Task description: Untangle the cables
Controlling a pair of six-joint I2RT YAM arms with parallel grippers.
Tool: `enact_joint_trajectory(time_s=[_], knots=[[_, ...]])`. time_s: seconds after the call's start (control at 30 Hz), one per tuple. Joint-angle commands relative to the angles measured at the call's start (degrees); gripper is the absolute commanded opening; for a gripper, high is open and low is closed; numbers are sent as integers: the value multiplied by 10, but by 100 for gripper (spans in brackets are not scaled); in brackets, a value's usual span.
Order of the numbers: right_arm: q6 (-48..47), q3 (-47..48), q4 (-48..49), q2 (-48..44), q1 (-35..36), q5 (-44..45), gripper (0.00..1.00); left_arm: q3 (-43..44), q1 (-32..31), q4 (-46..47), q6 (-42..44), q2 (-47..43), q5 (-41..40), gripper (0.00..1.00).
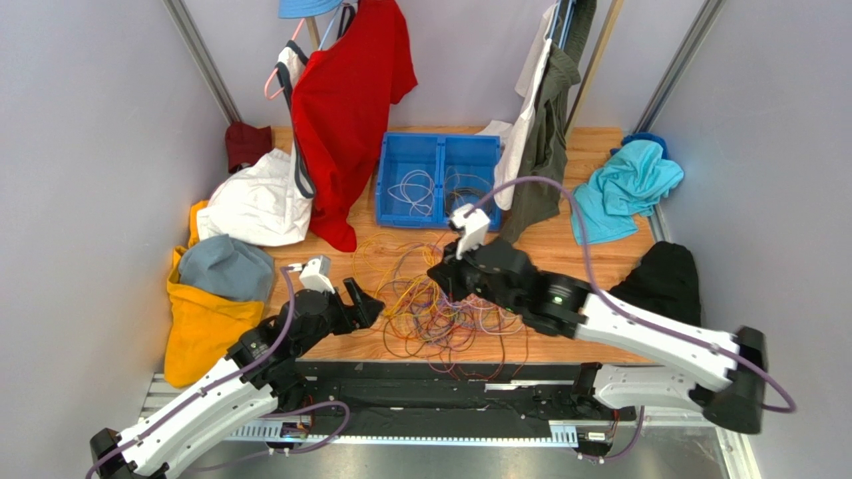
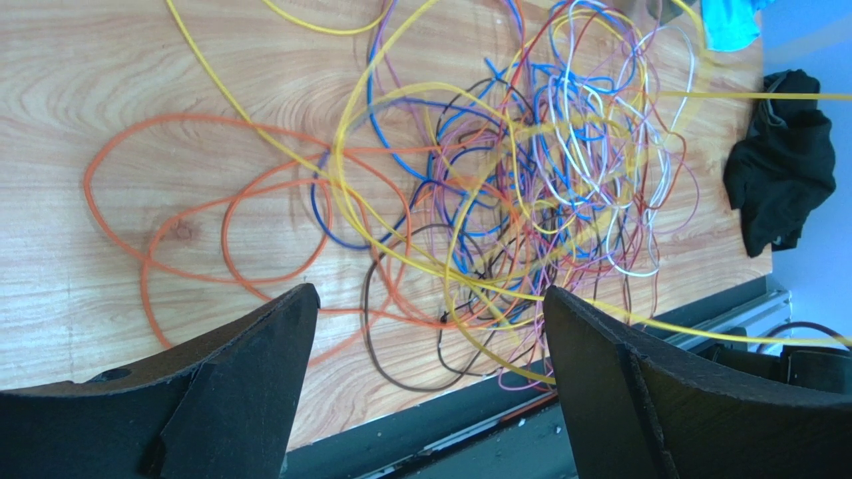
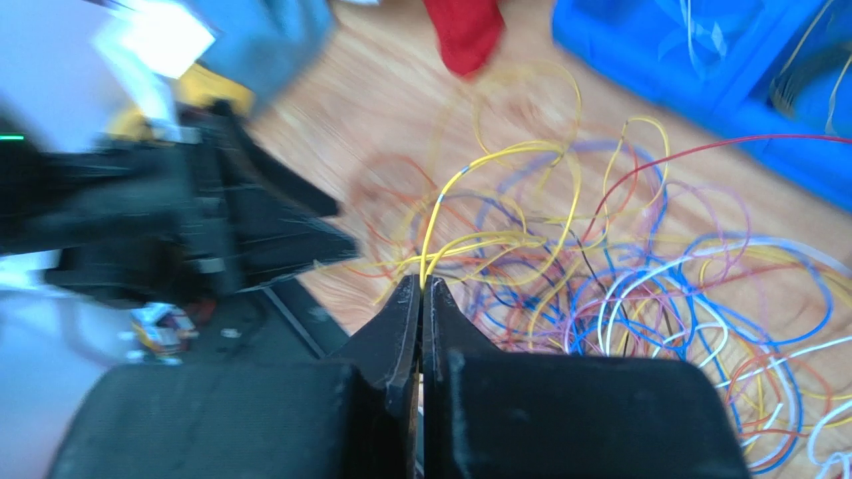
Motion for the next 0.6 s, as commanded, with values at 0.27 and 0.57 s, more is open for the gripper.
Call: enact_joint_trajectory(time_s=[0.27,0.57], knots=[[-95,181,-123,-187,37,102,0,56,-1,71,39,15,-10,93],[-90,200,-139,-158,37,85,0,55,-1,145,71,-3,40,94]])
